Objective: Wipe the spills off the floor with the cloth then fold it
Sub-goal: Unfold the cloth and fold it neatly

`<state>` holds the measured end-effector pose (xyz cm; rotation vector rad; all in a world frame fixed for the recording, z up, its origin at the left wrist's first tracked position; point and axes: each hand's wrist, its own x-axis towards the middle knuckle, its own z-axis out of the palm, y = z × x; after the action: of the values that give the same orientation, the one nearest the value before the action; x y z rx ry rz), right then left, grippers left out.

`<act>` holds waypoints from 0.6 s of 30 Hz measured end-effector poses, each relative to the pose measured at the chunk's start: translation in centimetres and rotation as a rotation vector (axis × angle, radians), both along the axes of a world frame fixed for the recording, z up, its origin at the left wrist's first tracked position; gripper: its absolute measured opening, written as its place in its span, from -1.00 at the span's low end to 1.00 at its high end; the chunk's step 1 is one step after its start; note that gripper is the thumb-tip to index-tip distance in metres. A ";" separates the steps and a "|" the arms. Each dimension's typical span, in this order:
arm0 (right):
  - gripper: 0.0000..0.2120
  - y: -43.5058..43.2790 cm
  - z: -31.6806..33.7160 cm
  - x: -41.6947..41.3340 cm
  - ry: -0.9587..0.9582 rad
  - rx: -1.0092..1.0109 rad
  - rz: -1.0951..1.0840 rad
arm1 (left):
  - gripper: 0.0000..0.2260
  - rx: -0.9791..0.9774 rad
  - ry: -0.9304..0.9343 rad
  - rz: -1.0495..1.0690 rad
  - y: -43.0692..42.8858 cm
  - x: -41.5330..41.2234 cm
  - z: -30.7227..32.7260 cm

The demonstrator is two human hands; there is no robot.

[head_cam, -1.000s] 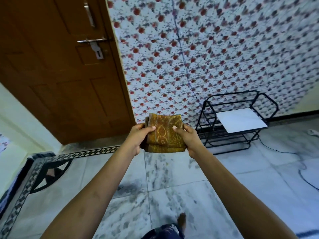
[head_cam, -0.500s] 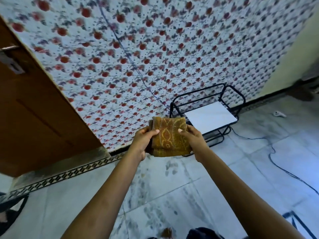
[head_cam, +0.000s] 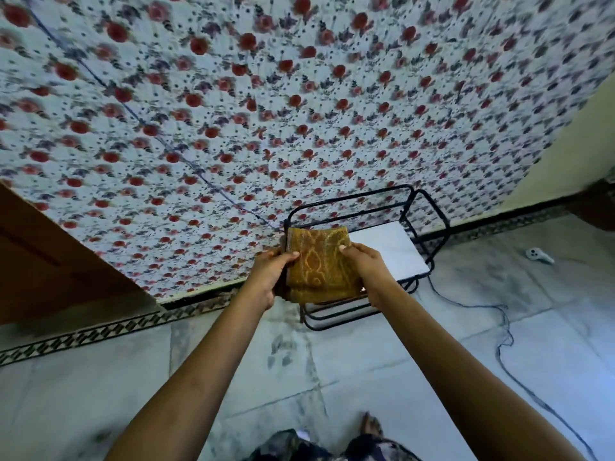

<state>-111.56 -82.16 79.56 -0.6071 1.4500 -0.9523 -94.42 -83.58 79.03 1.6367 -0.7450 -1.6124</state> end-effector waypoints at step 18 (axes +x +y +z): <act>-0.84 -18.5 -6.0 -17.0 0.046 0.227 0.091 | -0.96 0.201 0.106 0.132 -16.6 -16.8 -8.6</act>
<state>-128.57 -100.61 73.55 -0.5248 1.5330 -0.6951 -111.24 -100.23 70.48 1.6860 -0.4227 -1.7074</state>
